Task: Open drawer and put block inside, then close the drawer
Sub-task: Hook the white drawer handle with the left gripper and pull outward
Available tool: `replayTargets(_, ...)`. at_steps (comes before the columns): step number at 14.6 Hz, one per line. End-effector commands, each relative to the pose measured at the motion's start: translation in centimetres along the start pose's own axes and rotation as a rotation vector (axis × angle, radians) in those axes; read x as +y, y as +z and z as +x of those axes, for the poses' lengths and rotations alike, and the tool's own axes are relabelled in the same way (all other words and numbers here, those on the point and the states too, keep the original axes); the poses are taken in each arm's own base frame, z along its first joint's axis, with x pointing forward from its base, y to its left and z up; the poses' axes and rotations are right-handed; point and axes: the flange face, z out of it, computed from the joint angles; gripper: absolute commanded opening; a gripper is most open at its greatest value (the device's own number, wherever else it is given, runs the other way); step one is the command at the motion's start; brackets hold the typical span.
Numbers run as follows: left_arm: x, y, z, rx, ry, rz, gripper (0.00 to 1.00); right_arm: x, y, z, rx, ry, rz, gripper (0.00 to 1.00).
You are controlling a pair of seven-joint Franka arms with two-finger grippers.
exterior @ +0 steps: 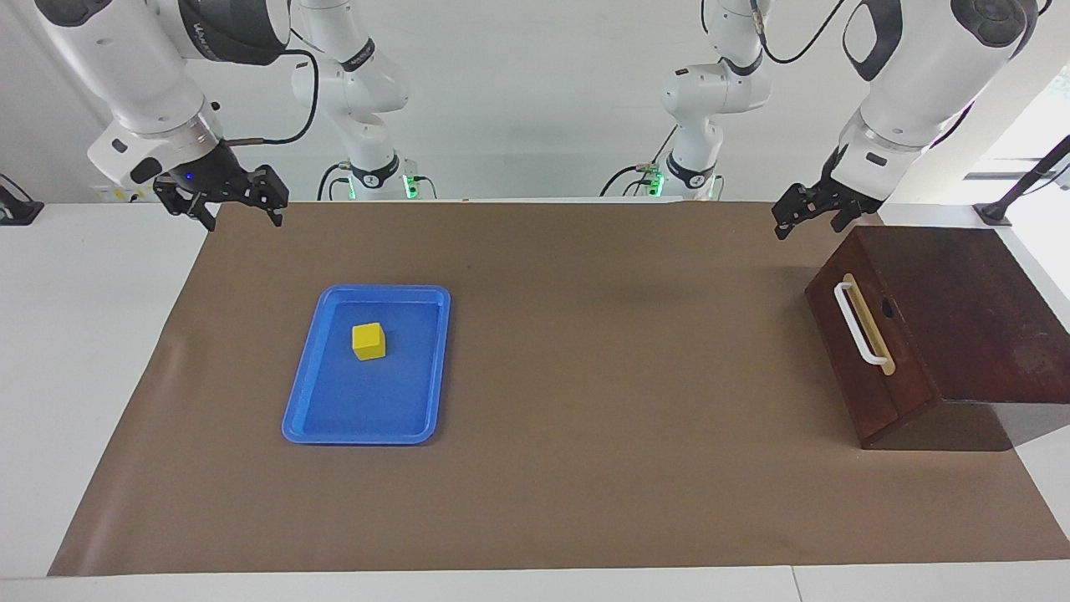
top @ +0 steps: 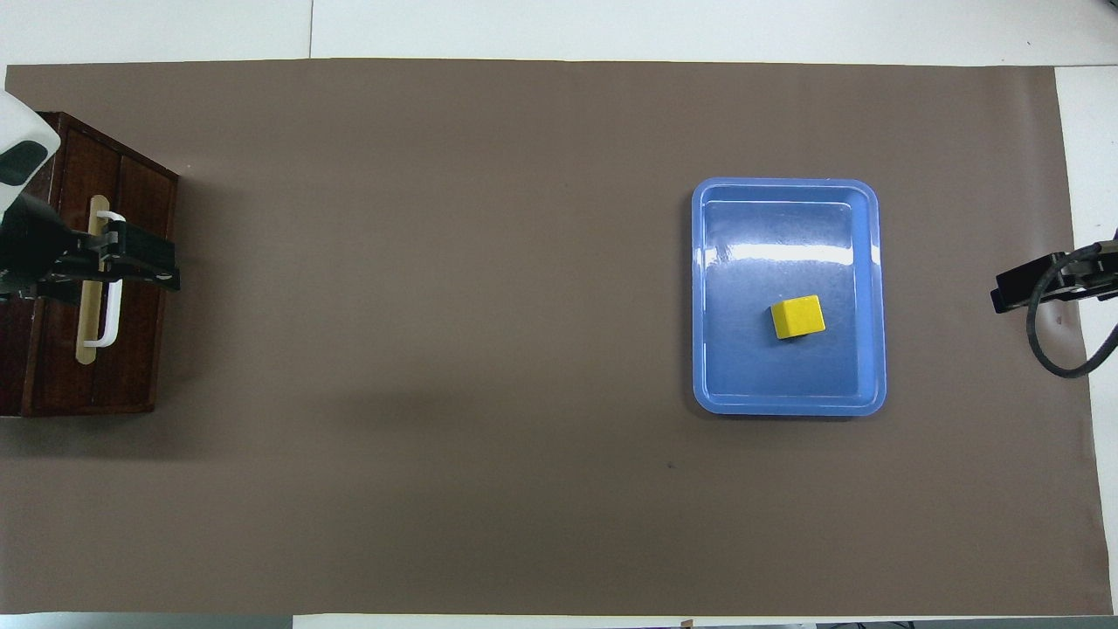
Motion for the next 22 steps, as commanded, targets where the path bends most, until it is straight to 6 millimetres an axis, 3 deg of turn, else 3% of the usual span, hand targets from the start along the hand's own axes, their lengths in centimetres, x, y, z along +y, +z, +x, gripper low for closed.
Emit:
replayTargets(1,-0.1,-0.2,0.1,0.003,0.012,-0.015,1.0,-0.1,-0.3,0.2,0.007,0.013,-0.017,1.0)
replayTargets(8,-0.1,-0.1,0.1,0.036,0.02,-0.012,1.0,-0.1,-0.4,0.2,0.012,0.018,-0.016,1.0)
replayTargets(12,-0.7,2.8,1.8,0.121,0.121,0.093,1.0,-0.1,-0.3,0.1,0.004,0.042,-0.011,1.0)
replayTargets(14,-1.0,5.6,3.2,0.161,0.198,0.171,1.0,-0.5,0.0,0.0,-0.004,0.171,0.027,1.0)
replayTargets(17,-1.1,11.1,4.8,0.211,0.26,0.231,1.0,-0.8,2.8,-0.7,-0.073,0.481,0.119,1.0)
replayTargets(19,-1.2,14.2,5.8,0.22,0.316,0.304,1.0,0.8,5.5,-0.3,-0.129,0.717,0.212,1.0)
replayTargets(22,-2.0,16.9,7.2,0.237,0.366,0.362,1.0,3.4,11.7,-0.6,-0.242,0.971,0.35,1.0)
